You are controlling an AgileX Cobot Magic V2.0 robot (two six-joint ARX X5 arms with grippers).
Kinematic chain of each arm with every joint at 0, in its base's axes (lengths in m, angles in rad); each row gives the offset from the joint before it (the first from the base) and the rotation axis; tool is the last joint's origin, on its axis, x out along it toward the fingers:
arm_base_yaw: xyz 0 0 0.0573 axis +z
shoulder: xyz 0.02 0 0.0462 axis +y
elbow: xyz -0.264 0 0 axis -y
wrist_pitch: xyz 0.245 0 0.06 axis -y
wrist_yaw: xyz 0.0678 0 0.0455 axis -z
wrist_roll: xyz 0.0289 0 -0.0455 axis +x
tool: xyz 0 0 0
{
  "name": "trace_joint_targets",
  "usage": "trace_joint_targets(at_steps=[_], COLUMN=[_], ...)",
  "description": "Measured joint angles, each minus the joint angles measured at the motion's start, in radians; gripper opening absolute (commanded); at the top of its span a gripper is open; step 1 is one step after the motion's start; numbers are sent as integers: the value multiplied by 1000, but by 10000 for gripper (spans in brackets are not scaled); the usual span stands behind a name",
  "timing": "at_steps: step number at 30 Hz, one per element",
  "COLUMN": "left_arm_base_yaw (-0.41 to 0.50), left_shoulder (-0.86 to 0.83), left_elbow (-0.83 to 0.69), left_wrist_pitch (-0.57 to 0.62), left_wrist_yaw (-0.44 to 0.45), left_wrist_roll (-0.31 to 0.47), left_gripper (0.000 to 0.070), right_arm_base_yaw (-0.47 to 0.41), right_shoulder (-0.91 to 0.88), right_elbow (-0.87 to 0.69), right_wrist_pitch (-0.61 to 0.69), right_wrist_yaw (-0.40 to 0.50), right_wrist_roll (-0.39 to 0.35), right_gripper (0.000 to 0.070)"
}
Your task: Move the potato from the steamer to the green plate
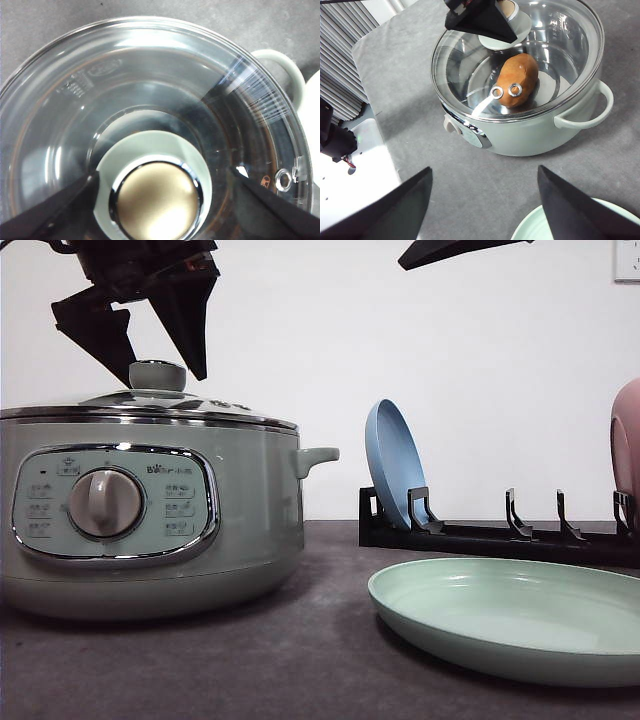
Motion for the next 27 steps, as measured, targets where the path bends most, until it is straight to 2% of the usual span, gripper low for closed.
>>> trace_joint_targets(at_steps=[9, 11, 17, 21, 22, 27], left_arm_base_yaw=[0, 0, 0, -1, -1, -1], left_shoulder=[0, 0, 0, 0, 0, 0], left_elbow=[0, 0, 1, 5, 6, 7], left_wrist_pitch=[-20, -20, -23, -27, -28, -30], left_wrist_yaw=[-24, -25, -25, -27, -27, -29], left_wrist_roll=[0, 0, 0, 9, 12, 17], left_gripper=[374, 352, 210, 21, 0, 0], right_arm_base_yaw=[0, 0, 0, 0, 0, -1], right_shoulder=[0, 0, 0, 0, 0, 0], right_elbow=[0, 0, 0, 0, 0, 0], right_wrist_pitch=[0, 0, 0, 1, 1, 2], right_wrist_yaw=[0, 0, 0, 0, 0, 0], right_wrist_roll=[0, 0, 0, 0, 0, 0], right_gripper=[416, 416, 416, 416, 416, 416])
